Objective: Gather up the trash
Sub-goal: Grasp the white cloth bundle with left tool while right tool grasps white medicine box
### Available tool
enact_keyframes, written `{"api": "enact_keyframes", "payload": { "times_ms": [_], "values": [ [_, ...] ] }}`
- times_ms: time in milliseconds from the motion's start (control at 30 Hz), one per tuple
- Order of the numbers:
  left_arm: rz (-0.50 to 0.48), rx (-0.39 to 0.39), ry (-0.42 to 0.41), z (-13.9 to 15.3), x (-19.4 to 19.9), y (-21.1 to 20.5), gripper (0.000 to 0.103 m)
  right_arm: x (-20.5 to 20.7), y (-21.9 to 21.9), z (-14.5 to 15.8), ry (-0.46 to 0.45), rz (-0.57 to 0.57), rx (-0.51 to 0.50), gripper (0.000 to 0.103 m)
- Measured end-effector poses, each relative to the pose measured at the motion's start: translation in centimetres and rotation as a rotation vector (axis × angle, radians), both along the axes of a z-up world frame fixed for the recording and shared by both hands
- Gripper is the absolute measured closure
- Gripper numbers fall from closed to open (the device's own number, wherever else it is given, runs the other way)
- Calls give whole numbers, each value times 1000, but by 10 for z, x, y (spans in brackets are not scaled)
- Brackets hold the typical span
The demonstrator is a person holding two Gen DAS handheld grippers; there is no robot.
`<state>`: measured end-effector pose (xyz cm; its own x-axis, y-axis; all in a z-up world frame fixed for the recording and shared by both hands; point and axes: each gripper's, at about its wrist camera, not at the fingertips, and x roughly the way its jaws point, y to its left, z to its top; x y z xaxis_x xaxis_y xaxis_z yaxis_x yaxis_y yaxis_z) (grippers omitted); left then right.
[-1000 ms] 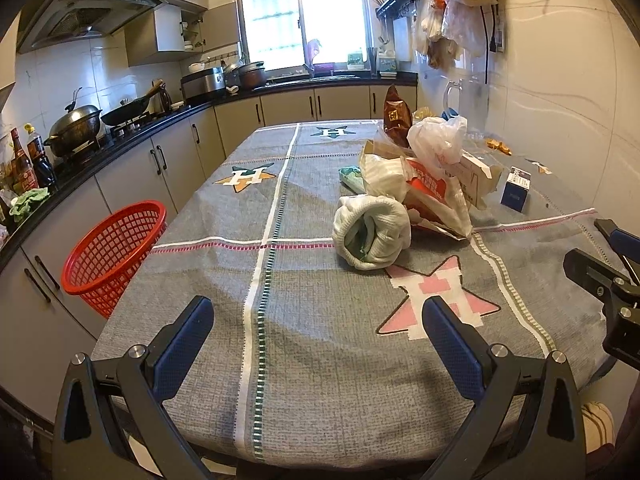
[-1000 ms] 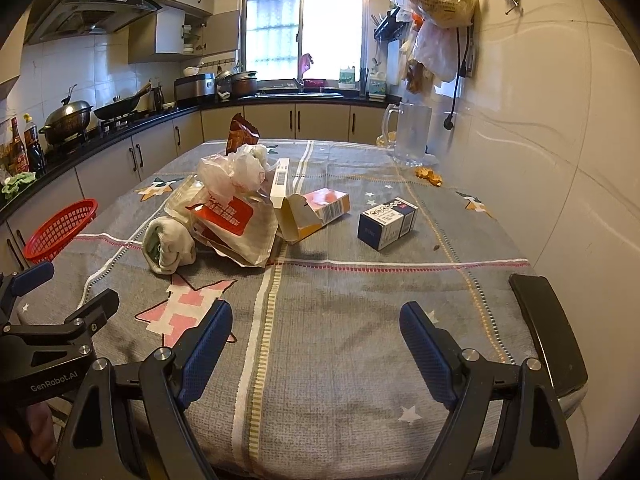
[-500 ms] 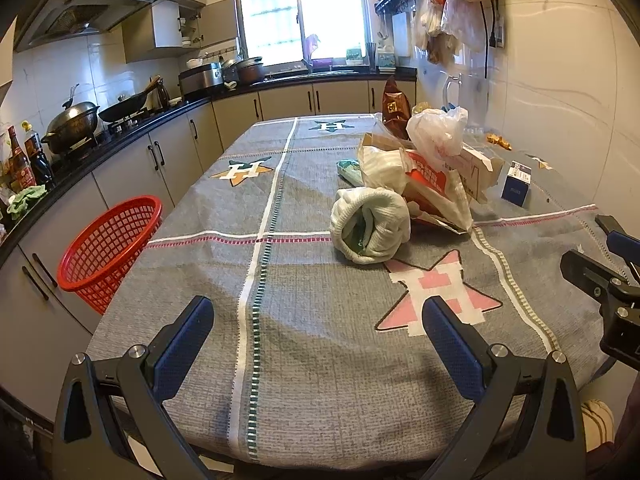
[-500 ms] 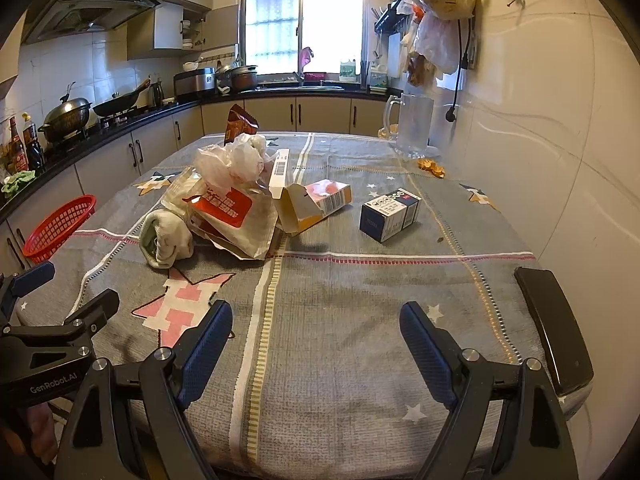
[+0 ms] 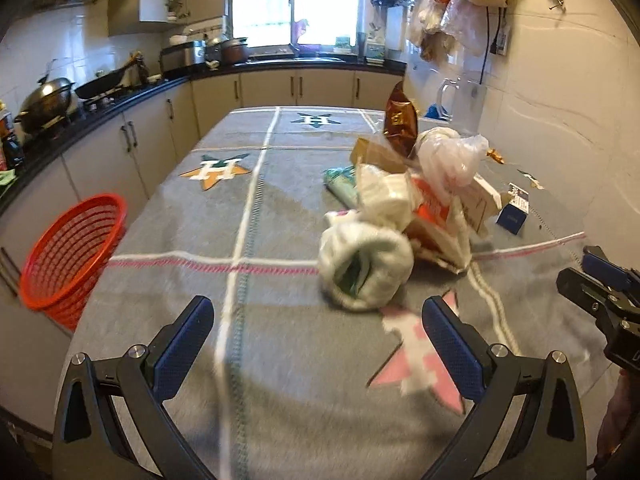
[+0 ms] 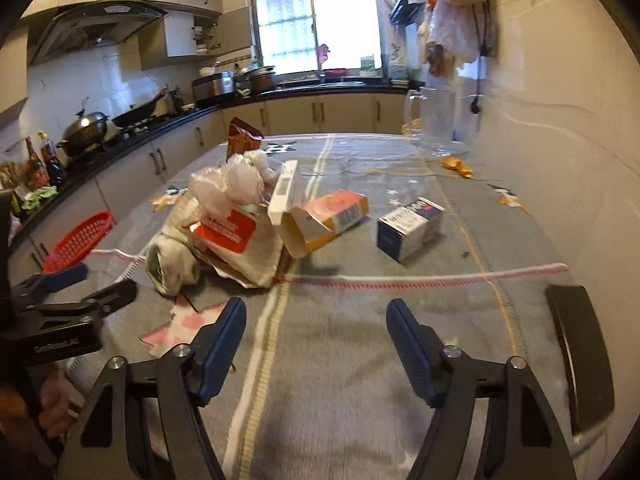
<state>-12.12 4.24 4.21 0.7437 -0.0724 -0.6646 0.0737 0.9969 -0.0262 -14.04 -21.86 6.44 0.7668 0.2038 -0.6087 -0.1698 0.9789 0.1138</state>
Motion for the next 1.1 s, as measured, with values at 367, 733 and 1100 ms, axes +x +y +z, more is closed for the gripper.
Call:
{"api": "enact_keyframes", "payload": {
  "times_ms": [367,733,1100],
  "values": [
    [-49,51,55,-13,45,-29,13,61,8,10,28,75,20,39],
    [-75,-35,148,-21,68,-21,41,106,35,1,52,100,-87,56],
    [-88,-95,121,-12,50,-5,55,100,19,-8,66,54,-68,82]
  ]
}}
